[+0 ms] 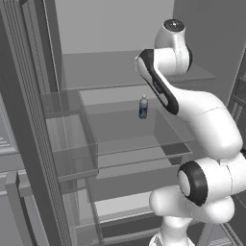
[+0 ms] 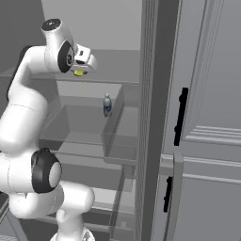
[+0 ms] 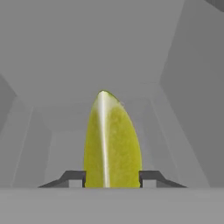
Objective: Grab a lemon wedge from the fridge and one ice cube from the ice bowl, and put them in the glass of lemonade.
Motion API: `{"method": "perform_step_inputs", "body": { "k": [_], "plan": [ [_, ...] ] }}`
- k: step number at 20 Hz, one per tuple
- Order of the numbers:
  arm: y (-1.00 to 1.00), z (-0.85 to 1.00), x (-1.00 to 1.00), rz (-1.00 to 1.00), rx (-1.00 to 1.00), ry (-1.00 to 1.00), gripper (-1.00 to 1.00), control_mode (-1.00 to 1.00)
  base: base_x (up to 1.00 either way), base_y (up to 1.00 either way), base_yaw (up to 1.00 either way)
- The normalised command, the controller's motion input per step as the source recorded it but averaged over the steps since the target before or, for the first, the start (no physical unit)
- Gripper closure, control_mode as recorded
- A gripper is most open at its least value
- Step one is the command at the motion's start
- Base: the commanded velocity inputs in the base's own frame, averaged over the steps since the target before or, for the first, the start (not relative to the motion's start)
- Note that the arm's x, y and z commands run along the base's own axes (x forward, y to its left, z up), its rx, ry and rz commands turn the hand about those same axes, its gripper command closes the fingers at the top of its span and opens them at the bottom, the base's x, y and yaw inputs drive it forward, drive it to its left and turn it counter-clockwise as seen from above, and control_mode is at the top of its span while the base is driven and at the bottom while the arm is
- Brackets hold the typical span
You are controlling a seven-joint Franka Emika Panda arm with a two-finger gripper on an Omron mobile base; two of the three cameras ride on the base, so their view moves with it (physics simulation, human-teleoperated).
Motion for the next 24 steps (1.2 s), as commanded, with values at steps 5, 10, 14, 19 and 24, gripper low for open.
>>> {"method": "perform_step_inputs", "body": {
  "k": [5,10,14,19,24],
  "plan": [
    [0.00,0.00,-0.85,0.10,0.01,-0.05,1.00,-1.00,0.00,0.00,0.00],
    [0.00,0.00,-0.94,0.09,0.04,-0.03,1.00,-1.00,0.00,0.00,0.00],
    [0.00,-0.03,-1.00,0.11,0.01,0.00,1.00,-1.00,0.00,0.00,0.00],
    [0.00,-0.18,-1.00,0.06,0.00,0.00,1.00,-1.00,0.00,0.00,0.00],
    [0.00,-0.18,-1.00,0.00,0.00,0.12,1.00,-1.00,0.00,0.00,0.00]
  ]
}}
